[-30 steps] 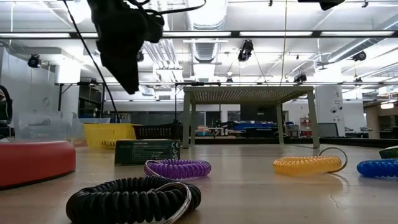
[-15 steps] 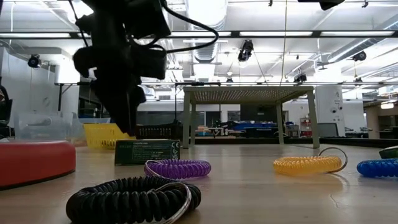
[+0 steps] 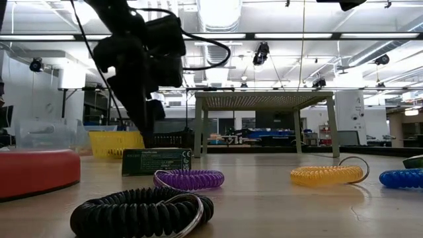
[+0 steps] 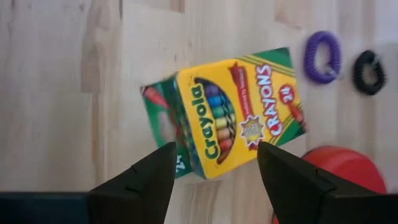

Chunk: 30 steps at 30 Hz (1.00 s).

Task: Pick & Place Office Desk Supplies
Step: Put the crayon into the yellow bin

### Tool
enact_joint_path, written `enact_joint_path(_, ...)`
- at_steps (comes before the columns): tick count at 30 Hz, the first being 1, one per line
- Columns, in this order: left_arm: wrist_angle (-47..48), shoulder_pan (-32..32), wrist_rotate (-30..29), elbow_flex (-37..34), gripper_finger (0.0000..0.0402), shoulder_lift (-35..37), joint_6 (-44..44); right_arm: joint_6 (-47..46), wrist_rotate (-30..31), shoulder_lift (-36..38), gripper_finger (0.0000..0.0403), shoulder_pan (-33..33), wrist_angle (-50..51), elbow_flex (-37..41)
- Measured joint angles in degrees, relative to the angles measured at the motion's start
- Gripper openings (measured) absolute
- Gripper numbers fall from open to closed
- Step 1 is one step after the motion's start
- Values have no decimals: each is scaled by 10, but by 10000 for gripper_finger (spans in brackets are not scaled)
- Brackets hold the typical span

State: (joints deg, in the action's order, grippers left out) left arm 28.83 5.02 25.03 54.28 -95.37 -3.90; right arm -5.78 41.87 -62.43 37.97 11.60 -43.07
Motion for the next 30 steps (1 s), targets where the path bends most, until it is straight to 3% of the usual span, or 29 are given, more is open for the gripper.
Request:
enact_joint_path(6, -51, 8, 11, -22, 229, 0, 5, 0, 0, 0, 47, 0, 0, 0)
enact_joint_path(17, -121, 8, 0, -86, 229, -1, -71, 0, 0, 0, 47, 0, 0, 0)
enact_joint_path(30, -119, -16, -71, -89, 209, 0, -101, 0, 0, 0, 47, 0, 0, 0)
